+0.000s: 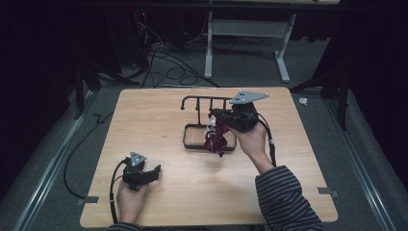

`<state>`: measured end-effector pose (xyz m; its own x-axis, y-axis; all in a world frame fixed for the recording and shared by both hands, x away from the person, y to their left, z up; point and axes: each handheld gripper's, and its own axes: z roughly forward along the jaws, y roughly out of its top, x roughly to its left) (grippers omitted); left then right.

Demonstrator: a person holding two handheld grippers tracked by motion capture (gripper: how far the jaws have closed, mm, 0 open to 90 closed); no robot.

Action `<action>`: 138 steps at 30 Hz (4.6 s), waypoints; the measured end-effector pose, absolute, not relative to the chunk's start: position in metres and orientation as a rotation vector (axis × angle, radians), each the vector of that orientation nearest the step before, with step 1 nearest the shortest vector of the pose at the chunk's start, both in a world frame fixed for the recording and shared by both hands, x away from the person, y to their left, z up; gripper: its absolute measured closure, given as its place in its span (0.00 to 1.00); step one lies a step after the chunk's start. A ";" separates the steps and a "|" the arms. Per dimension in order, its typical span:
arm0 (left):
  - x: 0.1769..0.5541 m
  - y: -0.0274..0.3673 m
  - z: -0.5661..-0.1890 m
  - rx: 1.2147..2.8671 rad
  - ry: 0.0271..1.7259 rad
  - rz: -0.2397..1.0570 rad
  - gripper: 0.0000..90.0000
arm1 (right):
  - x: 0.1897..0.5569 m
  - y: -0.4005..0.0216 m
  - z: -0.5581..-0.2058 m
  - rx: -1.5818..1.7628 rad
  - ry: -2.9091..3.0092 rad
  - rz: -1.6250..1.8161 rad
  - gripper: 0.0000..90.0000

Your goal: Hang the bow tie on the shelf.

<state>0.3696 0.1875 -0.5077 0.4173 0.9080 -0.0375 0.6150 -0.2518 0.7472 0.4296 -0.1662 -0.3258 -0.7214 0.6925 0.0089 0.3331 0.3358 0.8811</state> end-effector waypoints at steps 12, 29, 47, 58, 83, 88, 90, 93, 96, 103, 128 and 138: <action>0.370 0.188 -0.508 1.973 1.289 0.533 0.32 | 0.440 -0.162 -0.325 0.930 2.239 1.336 1.00; 0.370 0.188 -0.508 1.971 1.289 0.532 0.32 | 0.456 -0.156 -0.324 0.955 2.222 1.297 1.00; 0.370 0.188 -0.508 1.975 1.289 0.531 0.32 | 0.473 -0.153 -0.332 1.015 2.195 1.204 1.00; 0.370 0.188 -0.508 1.974 1.289 0.535 0.32 | 0.478 -0.152 -0.334 1.027 2.188 1.193 0.98; 0.369 0.187 -0.508 1.974 1.289 0.533 0.32 | 0.460 -0.171 -0.322 1.022 2.154 1.238 0.84; 0.369 0.187 -0.508 1.977 1.288 0.535 0.32 | 0.454 -0.181 -0.322 1.037 2.143 1.242 0.83; 0.369 0.187 -0.508 1.978 1.287 0.536 0.32 | 0.452 -0.185 -0.322 1.044 2.138 1.251 0.82; 0.369 0.187 -0.508 1.979 1.287 0.537 0.32 | 0.449 -0.191 -0.322 1.045 2.128 1.259 0.80; 0.369 0.187 -0.508 1.980 1.287 0.538 0.32 | 0.446 -0.196 -0.323 1.057 2.121 1.275 0.78; 0.369 0.187 -0.507 1.985 1.287 0.538 0.32 | 0.440 -0.209 -0.328 1.081 2.113 1.284 0.75; 0.369 0.186 -0.508 1.986 1.287 0.545 0.32 | 0.421 -0.247 -0.336 1.161 2.068 1.311 0.71; 0.369 0.186 -0.508 1.988 1.286 0.543 0.32 | 0.410 -0.260 -0.338 1.179 2.049 1.315 0.71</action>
